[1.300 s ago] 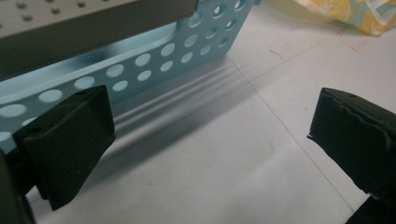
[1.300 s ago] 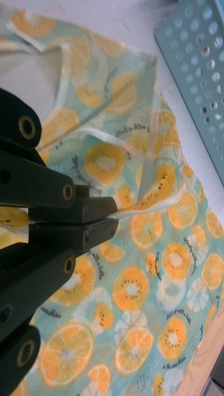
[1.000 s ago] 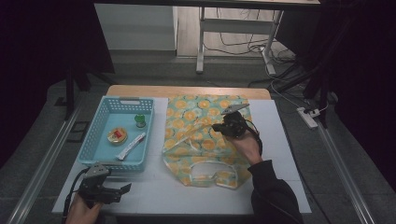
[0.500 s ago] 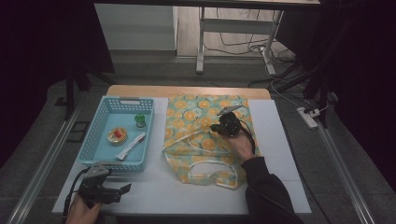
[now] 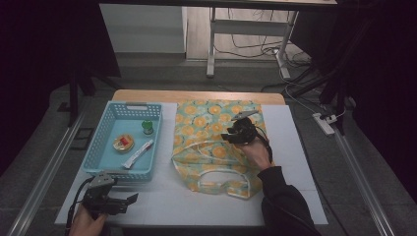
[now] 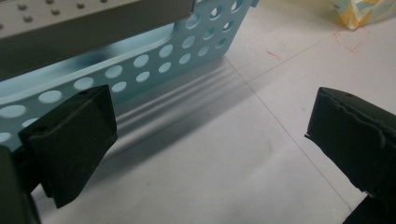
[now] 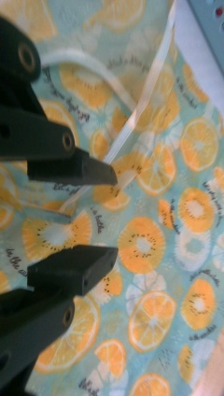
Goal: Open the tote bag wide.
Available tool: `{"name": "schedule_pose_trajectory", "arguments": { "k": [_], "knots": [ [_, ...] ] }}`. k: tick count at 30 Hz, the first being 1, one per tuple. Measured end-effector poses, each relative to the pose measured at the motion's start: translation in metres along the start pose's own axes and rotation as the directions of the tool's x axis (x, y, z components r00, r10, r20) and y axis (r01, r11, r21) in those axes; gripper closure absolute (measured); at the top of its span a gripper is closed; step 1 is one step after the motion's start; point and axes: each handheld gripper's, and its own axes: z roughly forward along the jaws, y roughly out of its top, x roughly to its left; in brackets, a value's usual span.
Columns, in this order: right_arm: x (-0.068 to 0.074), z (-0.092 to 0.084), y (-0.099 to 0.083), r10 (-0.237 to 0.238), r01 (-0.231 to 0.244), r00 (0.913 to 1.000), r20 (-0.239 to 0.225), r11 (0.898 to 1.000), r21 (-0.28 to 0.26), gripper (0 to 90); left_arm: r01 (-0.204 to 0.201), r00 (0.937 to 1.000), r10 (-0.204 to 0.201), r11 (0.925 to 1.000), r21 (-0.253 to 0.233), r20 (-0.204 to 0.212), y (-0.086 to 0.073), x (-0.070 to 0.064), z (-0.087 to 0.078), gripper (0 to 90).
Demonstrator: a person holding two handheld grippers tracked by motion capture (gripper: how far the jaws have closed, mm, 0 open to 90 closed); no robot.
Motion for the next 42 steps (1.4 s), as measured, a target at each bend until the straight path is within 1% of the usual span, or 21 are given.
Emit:
{"name": "schedule_pose_trajectory", "arguments": {
  "k": [1,5,6,7,11,12,18,20,23,26,28,31,33,35,37,38,39,40,42],
  "knots": [
    [0.001,-0.003,0.001,0.003,-0.003,1.0,-0.005,1.0,-0.003,50.2,-0.001,1.0,0.001,1.0,0.001,0.0,0.0,0.0,0.0,1.6],
    [0.007,-0.012,0.004,0.021,-0.021,0.9987,-0.047,1.0,-0.011,37.5,-0.006,1.0,0.006,1.0,0.002,-0.002,0.0,-0.001,0.0,1.7],
    [0.012,-0.015,0.005,0.018,-0.018,0.9983,-0.055,1.0,-0.013,30.5,-0.006,1.0,0.006,1.0,0.001,-0.002,0.0,-0.001,0.0,1.7],
    [0.012,-0.015,0.005,0.018,-0.018,0.9983,-0.055,1.0,-0.013,30.5,-0.005,1.0,0.005,1.0,-0.001,-0.003,0.0,-0.001,0.0,1.7],
    [0.023,-0.018,0.004,0.017,-0.018,0.9968,-0.078,1.0,-0.008,19.2,-0.008,1.0,0.008,1.0,-0.001,-0.002,0.0,-0.001,0.0,1.7],
    [0.027,-0.019,0.003,0.017,-0.017,0.9959,-0.088,1.0,0.004,16.3,-0.009,1.0,0.009,1.0,-0.001,-0.002,0.0,-0.001,0.0,1.7],
    [0.045,-0.017,-0.005,0.001,0.004,0.9921,-0.125,0.999,0.043,7.7,-0.018,0.9998,0.018,0.9998,0.001,-0.006,0.0,-0.002,0.0,1.7],
    [0.051,-0.016,-0.008,-0.01,0.018,0.99,-0.141,0.998,0.06,6.1,-0.017,0.9998,0.017,0.9999,0.0,-0.005,0.0,-0.002,0.0,1.7],
    [0.059,-0.013,-0.013,-0.04,0.053,0.9858,-0.163,0.996,0.076,2.2,-0.016,0.9999,0.016,0.9999,-0.003,-0.005,0.0,-0.002,-0.001,1.7],
    [0.063,-0.008,-0.018,-0.058,0.073,0.9848,-0.164,0.993,0.09,0.4,-0.017,0.9998,0.017,0.9998,-0.002,-0.005,0.0,-0.002,-0.001,1.7],
    [0.063,-0.003,-0.022,-0.065,0.081,0.9876,-0.143,0.991,0.108,0.0,-0.02,0.9998,0.02,0.9998,-0.002,-0.005,0.0,-0.002,-0.001,1.7],
    [0.06,0.004,-0.029,-0.068,0.083,0.9917,-0.109,0.987,0.136,0.0,-0.019,0.9998,0.019,0.9998,-0.004,-0.005,0.0,-0.002,-0.001,1.7],
    [0.055,0.01,-0.034,-0.064,0.077,0.9943,-0.085,0.983,0.164,0.0,-0.018,0.9998,0.018,0.9998,-0.004,-0.003,0.0,-0.002,-0.001,1.7],
    [0.052,0.013,-0.038,-0.066,0.078,0.995,-0.075,0.981,0.176,0.0,-0.019,0.9998,0.019,0.9998,-0.005,-0.003,0.0,-0.002,-0.001,1.7],
    [0.05,0.015,-0.042,-0.079,0.088,0.9953,-0.055,0.978,0.19,0.0,-0.019,0.9998,0.019,0.9998,-0.006,-0.003,0.0,-0.002,-0.001,1.7],
    [0.049,0.015,-0.043,-0.091,0.098,0.9949,-0.043,0.977,0.187,0.0,-0.02,0.9998,0.02,0.9998,-0.007,-0.003,0.0,-0.002,-0.001,1.7],
    [0.048,0.015,-0.044,-0.084,0.09,0.9956,-0.042,0.979,0.181,0.2,-0.019,0.9998,0.019,0.9998,-0.007,-0.003,0.0,-0.002,-0.001,1.7],
    [0.047,0.014,-0.045,-0.087,0.093,0.9955,-0.037,0.979,0.179,1.0,-0.019,0.9998,0.019,0.9998,-0.006,-0.003,0.0,-0.002,-0.001,1.7],
    [0.045,0.012,-0.046,-0.092,0.097,0.9949,-0.041,0.981,0.165,5.4,-0.019,0.9998,0.019,0.9998,-0.007,-0.003,0.0,-0.002,-0.001,1.7]
  ]
}}
